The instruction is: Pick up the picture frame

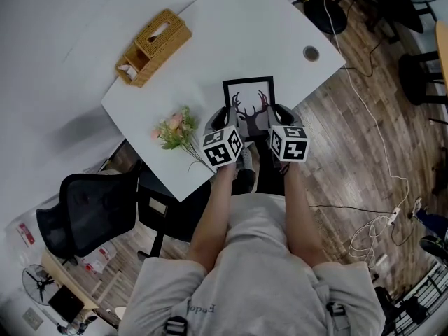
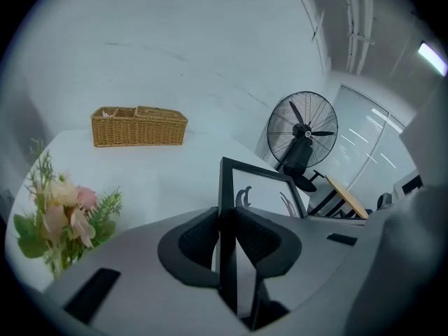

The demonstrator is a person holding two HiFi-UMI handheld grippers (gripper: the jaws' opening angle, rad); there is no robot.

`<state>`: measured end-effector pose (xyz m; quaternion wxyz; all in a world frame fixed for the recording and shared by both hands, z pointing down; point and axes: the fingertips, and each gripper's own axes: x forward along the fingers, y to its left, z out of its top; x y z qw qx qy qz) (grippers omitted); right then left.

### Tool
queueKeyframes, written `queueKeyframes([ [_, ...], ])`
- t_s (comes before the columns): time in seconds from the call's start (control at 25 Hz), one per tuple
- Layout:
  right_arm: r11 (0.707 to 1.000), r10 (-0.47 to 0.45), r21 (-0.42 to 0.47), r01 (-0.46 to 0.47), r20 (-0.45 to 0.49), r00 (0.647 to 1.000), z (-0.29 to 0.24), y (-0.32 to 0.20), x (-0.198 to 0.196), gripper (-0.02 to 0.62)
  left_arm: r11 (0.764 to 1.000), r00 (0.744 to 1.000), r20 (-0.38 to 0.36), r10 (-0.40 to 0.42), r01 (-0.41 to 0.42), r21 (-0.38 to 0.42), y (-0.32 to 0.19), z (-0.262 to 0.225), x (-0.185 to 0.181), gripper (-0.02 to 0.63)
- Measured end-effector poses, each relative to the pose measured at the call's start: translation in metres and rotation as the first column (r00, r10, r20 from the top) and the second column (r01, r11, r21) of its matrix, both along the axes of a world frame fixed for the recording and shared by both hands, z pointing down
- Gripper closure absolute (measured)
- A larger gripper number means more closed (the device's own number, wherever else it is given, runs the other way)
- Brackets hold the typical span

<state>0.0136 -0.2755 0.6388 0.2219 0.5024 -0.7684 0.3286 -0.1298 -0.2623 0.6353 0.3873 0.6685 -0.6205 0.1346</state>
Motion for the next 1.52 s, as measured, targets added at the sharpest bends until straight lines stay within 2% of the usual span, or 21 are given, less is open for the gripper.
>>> queueKeyframes([
  [0.28,0.998,0.002,0.065,-0.003,0.014,1.0,-0.029,0.005,-0.012,0.522,0.997,0.999,0.016,0.029,-0.03,0.067,0.003,-0.031,-0.012,0.517],
  [0.48,0.994,0.006,0.11,-0.007,0.011,1.0,-0.048,0.007,-0.015,0.522,0.993,0.999,-0.002,0.044,-0.044,0.11,0.005,-0.047,-0.016,0.517],
  [0.92,0.975,-0.02,0.221,0.018,0.008,1.0,-0.099,-0.001,-0.031,0.521,0.975,0.999,0.006,0.053,-0.053,0.216,-0.002,-0.097,-0.031,0.517],
  [1.52,0.935,-0.019,0.355,0.005,0.035,0.999,-0.165,-0.018,-0.038,0.52,0.933,0.998,0.045,0.047,-0.06,0.355,-0.017,-0.167,-0.037,0.517],
])
